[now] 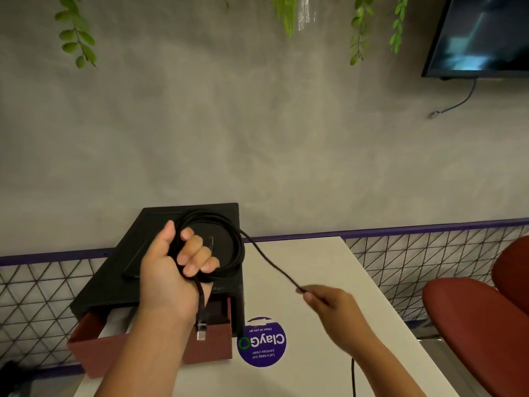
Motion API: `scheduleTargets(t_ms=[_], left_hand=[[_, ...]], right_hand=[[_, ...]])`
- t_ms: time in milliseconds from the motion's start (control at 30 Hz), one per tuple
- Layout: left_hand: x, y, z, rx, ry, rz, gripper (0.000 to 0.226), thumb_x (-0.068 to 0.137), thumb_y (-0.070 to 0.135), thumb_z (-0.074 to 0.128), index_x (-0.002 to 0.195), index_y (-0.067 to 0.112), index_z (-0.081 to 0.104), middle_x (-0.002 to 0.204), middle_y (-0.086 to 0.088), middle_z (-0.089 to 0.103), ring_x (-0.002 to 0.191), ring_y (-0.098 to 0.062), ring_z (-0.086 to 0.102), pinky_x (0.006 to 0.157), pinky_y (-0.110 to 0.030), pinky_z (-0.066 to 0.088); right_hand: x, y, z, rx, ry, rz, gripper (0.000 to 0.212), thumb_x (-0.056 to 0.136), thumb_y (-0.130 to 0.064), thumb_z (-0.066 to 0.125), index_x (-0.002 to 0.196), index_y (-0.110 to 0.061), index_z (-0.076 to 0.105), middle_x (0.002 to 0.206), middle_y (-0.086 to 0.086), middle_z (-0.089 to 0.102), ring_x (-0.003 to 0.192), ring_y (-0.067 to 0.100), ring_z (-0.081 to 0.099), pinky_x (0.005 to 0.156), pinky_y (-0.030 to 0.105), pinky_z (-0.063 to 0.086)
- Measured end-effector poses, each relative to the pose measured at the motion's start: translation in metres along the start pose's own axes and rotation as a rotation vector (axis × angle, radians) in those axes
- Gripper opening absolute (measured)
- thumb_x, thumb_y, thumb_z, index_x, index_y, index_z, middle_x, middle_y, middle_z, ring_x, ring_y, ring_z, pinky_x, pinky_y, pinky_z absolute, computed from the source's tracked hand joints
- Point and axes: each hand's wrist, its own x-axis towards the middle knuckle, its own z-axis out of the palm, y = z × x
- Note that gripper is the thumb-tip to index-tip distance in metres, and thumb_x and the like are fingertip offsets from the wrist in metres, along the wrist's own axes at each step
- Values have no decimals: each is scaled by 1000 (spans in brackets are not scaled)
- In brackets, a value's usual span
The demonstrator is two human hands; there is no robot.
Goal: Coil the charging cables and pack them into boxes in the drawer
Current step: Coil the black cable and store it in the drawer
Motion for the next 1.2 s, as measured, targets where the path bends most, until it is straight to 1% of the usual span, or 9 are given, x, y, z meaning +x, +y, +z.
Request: scheduleTargets(t_ms=[100, 367, 533, 633, 733, 900, 1000, 1067, 1200], left_hand=[[0, -4, 1, 59, -44, 53, 29, 93, 33, 37, 74, 15, 50, 46, 8, 29, 35, -5, 26, 38, -17, 29], [6, -30, -11, 405, -108, 180, 29, 99, 21, 30, 108, 11, 55, 57, 7, 41, 49, -7, 37, 61, -26, 30], [3, -46, -31, 1063, -133, 284, 23, 93, 38, 42, 95, 19, 54, 71, -1, 47, 64, -5, 45, 69, -18, 41], [-4, -59, -36, 1424, -230, 190, 38, 97, 41, 37, 118, 12, 50, 101, -5, 57, 89, -9, 53, 89, -30, 44], [-14, -64, -30, 1275, -318, 29, 18, 97, 32, 38, 112, 34, 48, 103, 13, 57, 95, 1, 53, 92, -27, 46], [-22, -57, -20, 1029, -452, -132, 43, 89, 49, 36, 71, 12, 50, 52, 5, 45, 52, -6, 40, 56, -13, 40], [-20, -53, -20, 941, -511, -153, 40, 85, 49, 54, 82, 9, 56, 48, 8, 44, 45, -4, 41, 51, -14, 38], [-17, -50, -21, 910, -475, -132, 35, 79, 42, 58, 92, 10, 61, 47, 8, 40, 42, -4, 36, 46, -16, 34], [-16, -47, -24, 682, -428, -187, 52, 57, 52, 80, 69, 8, 54, 43, 6, 29, 37, -6, 25, 39, -18, 29]], right_hand=[[-12, 3, 15, -187, -247, -32, 24, 94, -29, 52, 112, -27, 67, 108, -8, 69, 93, 3, 61, 76, 10, 46], [-40, -58, 25, -305, -586, -196, 32, 94, -32, 51, 122, -21, 59, 122, 3, 60, 113, 17, 52, 100, 26, 41], [-30, -74, -3, -263, -476, -400, 21, 91, -28, 53, 97, -10, 63, 83, 5, 64, 76, 16, 54, 67, 28, 43], [-21, -81, -13, -227, -402, -410, 13, 90, -27, 57, 82, -21, 66, 59, -13, 52, 61, 5, 50, 54, 13, 33], [-14, -84, -21, -142, -272, -365, 8, 87, -29, 63, 82, -29, 69, 64, -21, 57, 66, 3, 57, 58, 11, 40], [-6, -80, -23, 45, -27, -319, 32, 73, -24, 77, 59, -38, 52, 60, -25, 58, 59, -2, 53, 52, 12, 39], [-2, -75, -20, 94, 88, -311, 29, 69, -30, 78, 66, -37, 50, 56, -15, 54, 54, 2, 49, 52, 13, 39], [1, -73, -19, 68, 130, -309, 25, 68, -44, 74, 80, -35, 54, 59, -16, 47, 59, 1, 49, 54, 13, 38], [6, -69, -13, 68, 78, -411, 65, 73, -79, 38, 95, -26, 68, 76, -18, 53, 78, 0, 53, 64, 11, 39]])
